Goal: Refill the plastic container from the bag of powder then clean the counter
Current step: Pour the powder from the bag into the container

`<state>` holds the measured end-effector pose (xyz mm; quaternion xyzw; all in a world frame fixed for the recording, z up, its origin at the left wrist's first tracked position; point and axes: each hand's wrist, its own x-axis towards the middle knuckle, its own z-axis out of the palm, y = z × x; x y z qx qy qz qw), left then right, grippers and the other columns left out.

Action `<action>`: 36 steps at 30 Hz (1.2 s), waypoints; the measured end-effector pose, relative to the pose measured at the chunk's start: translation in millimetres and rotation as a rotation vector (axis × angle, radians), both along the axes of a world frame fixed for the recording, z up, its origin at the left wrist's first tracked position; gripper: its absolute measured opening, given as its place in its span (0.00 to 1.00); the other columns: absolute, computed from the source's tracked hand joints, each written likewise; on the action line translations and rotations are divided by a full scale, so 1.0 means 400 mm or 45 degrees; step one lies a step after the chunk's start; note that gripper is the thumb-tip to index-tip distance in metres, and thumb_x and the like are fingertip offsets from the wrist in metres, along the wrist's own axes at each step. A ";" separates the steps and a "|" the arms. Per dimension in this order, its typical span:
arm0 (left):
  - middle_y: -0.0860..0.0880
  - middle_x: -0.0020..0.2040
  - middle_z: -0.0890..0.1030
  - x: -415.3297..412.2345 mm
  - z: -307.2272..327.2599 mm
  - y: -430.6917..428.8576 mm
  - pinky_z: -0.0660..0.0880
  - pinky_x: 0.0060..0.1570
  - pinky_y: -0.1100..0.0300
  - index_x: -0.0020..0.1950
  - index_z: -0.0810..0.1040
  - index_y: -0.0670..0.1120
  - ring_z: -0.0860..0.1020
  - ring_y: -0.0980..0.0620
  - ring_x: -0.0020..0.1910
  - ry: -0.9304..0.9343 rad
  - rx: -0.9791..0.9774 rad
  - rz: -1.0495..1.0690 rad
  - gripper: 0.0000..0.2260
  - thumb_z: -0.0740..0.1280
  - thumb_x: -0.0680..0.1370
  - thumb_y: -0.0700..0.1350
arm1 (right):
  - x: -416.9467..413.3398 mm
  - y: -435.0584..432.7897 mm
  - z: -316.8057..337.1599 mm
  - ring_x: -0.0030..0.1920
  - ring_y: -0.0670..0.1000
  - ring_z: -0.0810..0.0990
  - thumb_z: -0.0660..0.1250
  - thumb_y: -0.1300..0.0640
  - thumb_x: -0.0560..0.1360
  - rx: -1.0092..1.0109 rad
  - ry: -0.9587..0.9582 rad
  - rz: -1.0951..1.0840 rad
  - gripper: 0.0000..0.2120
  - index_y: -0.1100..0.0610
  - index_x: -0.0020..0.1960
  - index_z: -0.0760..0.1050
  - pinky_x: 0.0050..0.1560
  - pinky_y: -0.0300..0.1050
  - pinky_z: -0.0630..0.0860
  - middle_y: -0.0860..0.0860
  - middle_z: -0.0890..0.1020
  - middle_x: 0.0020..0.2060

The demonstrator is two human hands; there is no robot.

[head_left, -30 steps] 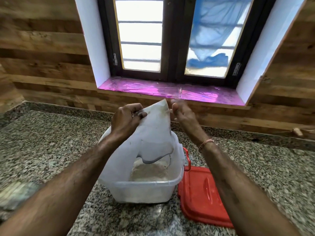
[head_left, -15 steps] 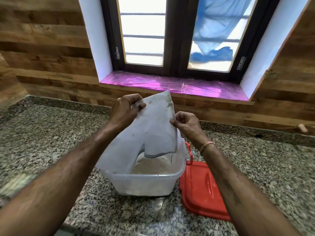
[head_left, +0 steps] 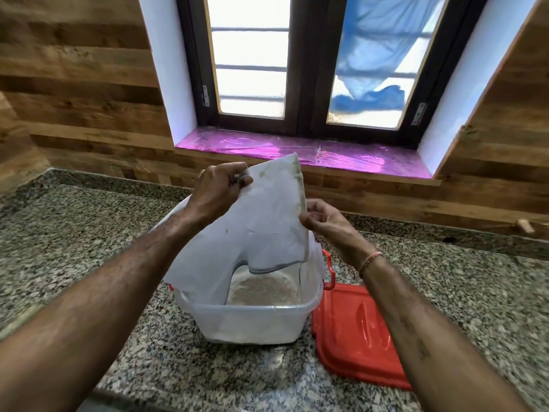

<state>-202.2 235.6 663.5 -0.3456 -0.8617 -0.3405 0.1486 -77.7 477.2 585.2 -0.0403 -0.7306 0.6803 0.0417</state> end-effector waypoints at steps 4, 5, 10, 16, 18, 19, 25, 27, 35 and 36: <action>0.55 0.32 0.77 0.001 0.026 0.013 0.66 0.33 0.68 0.43 0.82 0.44 0.78 0.59 0.33 0.076 -0.046 -0.083 0.07 0.70 0.80 0.43 | 0.008 -0.007 -0.020 0.48 0.50 0.86 0.75 0.37 0.66 0.718 -0.077 -0.150 0.19 0.50 0.47 0.85 0.56 0.60 0.81 0.47 0.88 0.45; 0.51 0.33 0.78 -0.004 0.030 0.017 0.67 0.34 0.63 0.42 0.81 0.44 0.78 0.55 0.34 0.078 -0.067 -0.082 0.09 0.69 0.81 0.44 | 0.007 -0.002 -0.025 0.47 0.49 0.85 0.75 0.35 0.66 0.679 -0.042 -0.198 0.21 0.51 0.47 0.84 0.54 0.61 0.81 0.48 0.88 0.44; 0.52 0.29 0.72 -0.026 0.040 0.014 0.64 0.32 0.58 0.31 0.67 0.51 0.70 0.47 0.31 -0.041 -0.081 -0.075 0.21 0.65 0.84 0.49 | 0.026 0.006 -0.011 0.54 0.49 0.83 0.79 0.53 0.72 0.099 -0.021 -0.041 0.19 0.55 0.60 0.80 0.58 0.51 0.79 0.53 0.85 0.55; 0.50 0.30 0.72 -0.018 0.030 0.032 0.62 0.34 0.53 0.31 0.66 0.49 0.71 0.43 0.34 -0.079 -0.103 -0.077 0.21 0.63 0.84 0.50 | 0.018 -0.020 0.004 0.60 0.51 0.83 0.78 0.52 0.73 0.076 0.021 -0.065 0.21 0.52 0.65 0.79 0.62 0.51 0.79 0.54 0.84 0.61; 0.52 0.30 0.71 -0.015 0.028 0.036 0.62 0.35 0.54 0.31 0.65 0.51 0.72 0.43 0.35 -0.068 -0.111 -0.088 0.22 0.63 0.84 0.50 | 0.006 -0.024 0.009 0.53 0.54 0.84 0.74 0.60 0.77 0.030 0.086 -0.120 0.13 0.64 0.59 0.81 0.58 0.51 0.81 0.60 0.86 0.56; 0.52 0.30 0.72 -0.014 0.027 0.037 0.63 0.36 0.55 0.31 0.66 0.51 0.73 0.43 0.35 -0.065 -0.105 -0.090 0.21 0.63 0.84 0.50 | 0.002 -0.027 0.011 0.51 0.54 0.84 0.72 0.62 0.78 0.049 0.106 -0.158 0.10 0.67 0.56 0.82 0.58 0.52 0.81 0.62 0.86 0.54; 0.53 0.46 0.80 -0.023 0.037 -0.038 0.72 0.53 0.50 0.54 0.79 0.51 0.78 0.48 0.47 -0.052 -0.428 0.137 0.17 0.71 0.76 0.63 | 0.004 -0.024 0.002 0.52 0.53 0.86 0.71 0.61 0.79 -0.065 0.112 -0.221 0.11 0.66 0.58 0.82 0.56 0.52 0.81 0.60 0.87 0.54; 0.52 0.45 0.82 -0.025 0.040 -0.075 0.71 0.46 0.54 0.47 0.79 0.52 0.81 0.45 0.49 -0.072 -0.464 0.202 0.12 0.73 0.75 0.59 | 0.006 -0.024 -0.003 0.55 0.52 0.86 0.71 0.59 0.79 -0.063 0.117 -0.188 0.12 0.63 0.61 0.81 0.57 0.50 0.82 0.57 0.87 0.55; 0.55 0.41 0.83 -0.032 0.054 -0.113 0.67 0.59 0.49 0.45 0.75 0.55 0.84 0.46 0.49 0.212 -0.474 0.085 0.06 0.71 0.78 0.51 | -0.012 -0.041 -0.004 0.47 0.52 0.82 0.68 0.62 0.81 0.017 0.294 -0.284 0.08 0.69 0.52 0.80 0.48 0.48 0.80 0.57 0.86 0.47; 0.54 0.45 0.84 -0.035 0.057 -0.121 0.67 0.59 0.48 0.49 0.74 0.54 0.84 0.45 0.51 0.220 -0.518 0.113 0.08 0.72 0.77 0.54 | -0.014 -0.034 -0.008 0.47 0.53 0.81 0.68 0.61 0.81 -0.004 0.299 -0.304 0.11 0.71 0.53 0.79 0.49 0.50 0.79 0.58 0.85 0.48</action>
